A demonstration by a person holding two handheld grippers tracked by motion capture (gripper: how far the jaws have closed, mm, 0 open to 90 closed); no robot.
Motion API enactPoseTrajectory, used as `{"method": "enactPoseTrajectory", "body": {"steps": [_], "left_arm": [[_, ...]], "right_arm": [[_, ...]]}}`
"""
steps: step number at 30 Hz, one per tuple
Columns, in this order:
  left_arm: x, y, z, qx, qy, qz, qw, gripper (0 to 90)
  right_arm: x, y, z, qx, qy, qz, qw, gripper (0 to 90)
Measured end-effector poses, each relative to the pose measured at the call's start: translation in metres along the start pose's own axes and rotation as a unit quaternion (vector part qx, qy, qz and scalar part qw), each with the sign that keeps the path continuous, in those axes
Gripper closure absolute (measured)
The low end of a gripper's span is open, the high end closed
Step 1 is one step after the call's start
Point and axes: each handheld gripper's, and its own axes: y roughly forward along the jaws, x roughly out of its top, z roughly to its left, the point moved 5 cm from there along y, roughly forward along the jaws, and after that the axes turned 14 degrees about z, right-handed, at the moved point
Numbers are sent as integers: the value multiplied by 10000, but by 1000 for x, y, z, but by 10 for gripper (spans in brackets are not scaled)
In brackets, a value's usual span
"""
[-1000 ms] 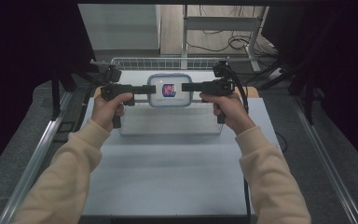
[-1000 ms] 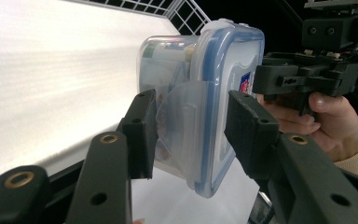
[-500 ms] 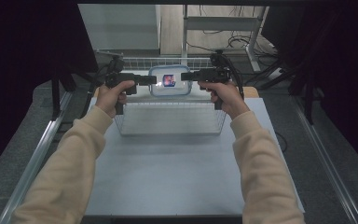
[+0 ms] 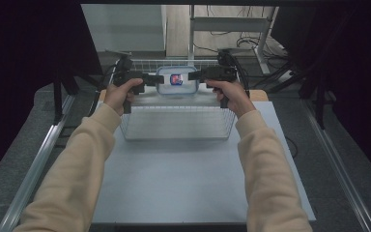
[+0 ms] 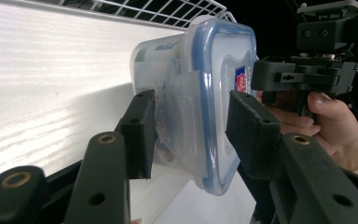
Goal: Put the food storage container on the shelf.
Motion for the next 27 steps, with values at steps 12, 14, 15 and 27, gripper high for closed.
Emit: {"method": "enactPoseTrajectory", "body": {"steps": [12, 14, 15, 27], "left_arm": [[12, 5, 16, -291, -405, 75, 9987, 497], [12, 5, 16, -321, -429, 72, 9985, 492], [13, 6, 18, -326, -460, 68, 9984, 490], [14, 7, 18, -160, -451, -97, 9988, 433]], "right_arm": [[10, 8, -12, 133, 739, 15, 9972, 475], [11, 9, -14, 137, 832, 1, 9964, 476], [12, 10, -15, 140, 843, -24, 9963, 476], [12, 12, -17, 177, 1155, -188, 9930, 397]]}}
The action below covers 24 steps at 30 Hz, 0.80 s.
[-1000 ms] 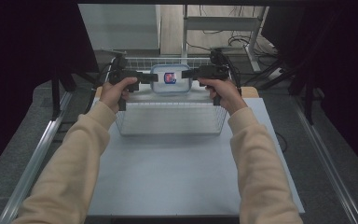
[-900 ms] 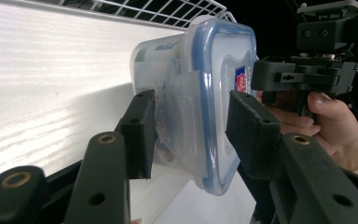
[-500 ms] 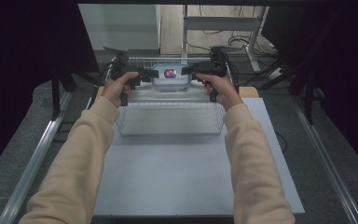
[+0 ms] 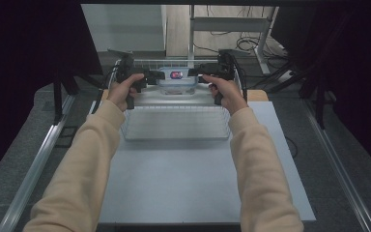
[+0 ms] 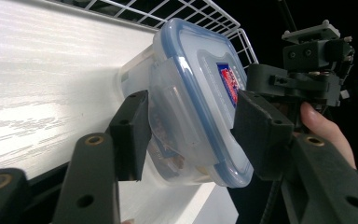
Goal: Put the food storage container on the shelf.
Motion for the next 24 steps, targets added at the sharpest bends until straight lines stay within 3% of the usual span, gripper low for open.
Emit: {"method": "enactPoseTrajectory", "body": {"steps": [2, 4, 6, 8, 9, 11, 14, 17, 18, 19, 20, 21, 22, 24], "left_arm": [[-1, -3, -4, 178, 150, -130, 9996, 326], [-3, -5, -6, 270, 231, -159, 9992, 262], [-12, -14, -20, 599, 661, -274, 9956, 219], [-15, -16, -24, 703, 761, -305, 9941, 195], [-28, -24, -34, 916, 1037, -471, 9893, 191], [-42, -29, -40, 928, 1166, -546, 9873, 187], [-70, -34, -42, 1046, 1413, -516, 9831, 188], [-100, -37, -39, 1221, 1602, -475, 9783, 192], [-100, -37, -39, 1221, 1602, -475, 9783, 194], [-121, -38, -36, 1354, 1685, -508, 9750, 195], [-132, -38, -35, 1410, 1745, -520, 9731, 195], [-132, -38, -35, 1410, 1745, -520, 9731, 196], [-154, -37, -34, 1490, 1855, -515, 9699, 196], [-177, -33, -32, 1546, 1980, -446, 9669, 196]], "right_arm": [[0, -1, 2, 18, 0, -83, 10000, 331], [-2, -4, 7, -59, -164, -209, 9996, 282], [-6, -9, 12, -370, -416, -312, 9980, 238], [-13, -15, 18, -744, -795, -405, 9932, 202], [-19, -20, 22, -1005, -1114, -460, 9876, 187], [-35, -28, 28, -1331, -1633, -535, 9761, 177], [-63, -38, 31, -1424, -2136, -565, 9648, 176], [-96, -46, 27, -1307, -2415, -555, 9599, 179], [-96, -46, 27, -1307, -2415, -555, 9599, 179], [-124, -51, 20, -1301, -2585, -561, 9556, 180], [-133, -53, 17, -1319, -2643, -569, 9537, 181], [-145, -55, 13, -1346, -2698, -582, 9517, 184], [-159, -57, 7, -1369, -2791, -575, 9487, 184], [-179, -59, 0, -1405, -2858, -558, 9463, 184]]}}
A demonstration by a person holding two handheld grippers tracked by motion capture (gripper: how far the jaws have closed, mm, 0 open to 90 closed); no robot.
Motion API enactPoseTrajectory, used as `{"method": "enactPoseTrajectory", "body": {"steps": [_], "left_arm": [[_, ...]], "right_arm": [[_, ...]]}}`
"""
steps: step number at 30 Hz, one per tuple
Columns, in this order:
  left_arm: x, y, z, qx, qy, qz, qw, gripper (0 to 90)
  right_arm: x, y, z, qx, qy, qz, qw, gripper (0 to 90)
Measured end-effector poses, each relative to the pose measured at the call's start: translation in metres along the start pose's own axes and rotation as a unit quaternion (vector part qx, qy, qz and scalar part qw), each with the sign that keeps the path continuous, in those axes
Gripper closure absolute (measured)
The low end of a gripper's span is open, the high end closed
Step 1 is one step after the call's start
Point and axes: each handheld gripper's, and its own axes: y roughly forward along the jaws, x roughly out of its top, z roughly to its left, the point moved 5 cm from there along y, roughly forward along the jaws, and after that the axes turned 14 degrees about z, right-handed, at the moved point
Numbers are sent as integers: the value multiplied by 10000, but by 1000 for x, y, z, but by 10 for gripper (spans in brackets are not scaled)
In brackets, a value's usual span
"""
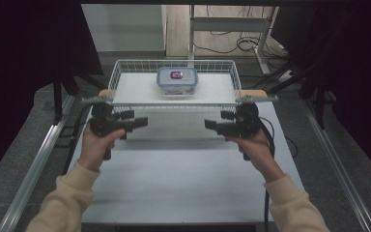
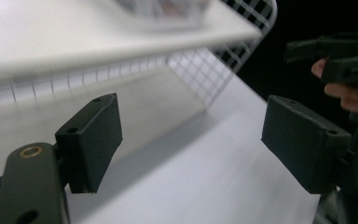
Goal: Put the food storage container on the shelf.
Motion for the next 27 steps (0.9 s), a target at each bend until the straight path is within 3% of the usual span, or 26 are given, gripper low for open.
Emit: {"method": "enactPoseTrajectory", "body": {"steps": [3, 4, 5, 6, 8, 9, 10, 12, 14, 16, 19, 20, 22, 27], "left_arm": [[-32, 6, -8, 135, 152, 138, 9997, 198], [-32, 6, -8, 135, 152, 138, 9997, 198], [-51, 11, -12, 245, 223, 180, 9993, 205], [-59, 13, -14, 259, 210, 184, 9993, 213], [-72, 18, -17, 341, 295, 300, 9985, 215], [-72, 18, -17, 341, 295, 300, 9985, 214], [-82, 23, -20, 471, 407, 503, 9968, 209], [-89, 27, -20, 606, 446, 591, 9954, 212], [-94, 31, -19, 664, 441, 703, 9943, 212], [-105, 38, -12, 837, 447, 956, 9909, 208], [-109, 38, -8, 758, 313, 979, 9918, 207], [-110, 38, -6, 845, 310, 1005, 9909, 209], [-110, 35, -3, 785, 205, 893, 9927, 212], [-112, 34, -5, 804, 228, 867, 9927, 211]], "right_arm": [[-32, -5, 5, -35, -88, 8, 10000, 185], [-43, -6, 6, -42, -102, 16, 9999, 184], [-56, -7, 7, -75, -142, 20, 9999, 184], [-64, -8, 7, -102, -155, -1, 9998, 186], [-86, -8, 6, -136, -196, 3, 9997, 189], [-86, -8, 6, -136, -196, 3, 9997, 189], [-108, -6, 3, -152, -151, 83, 9997, 190], [-123, -2, -1, -239, -104, 104, 9996, 191], [-127, -1, -3, -270, -72, 120, 9995, 192], [-141, 4, -8, -281, -20, 228, 9993, 193], [-145, 6, -11, -348, -4, 240, 9991, 193], [-146, 8, -13, -371, 11, 256, 9990, 193], [-146, 8, -12, -363, -7, 246, 9990, 196], [-144, 8, -6, -389, -191, 232, 9988, 198]]}}
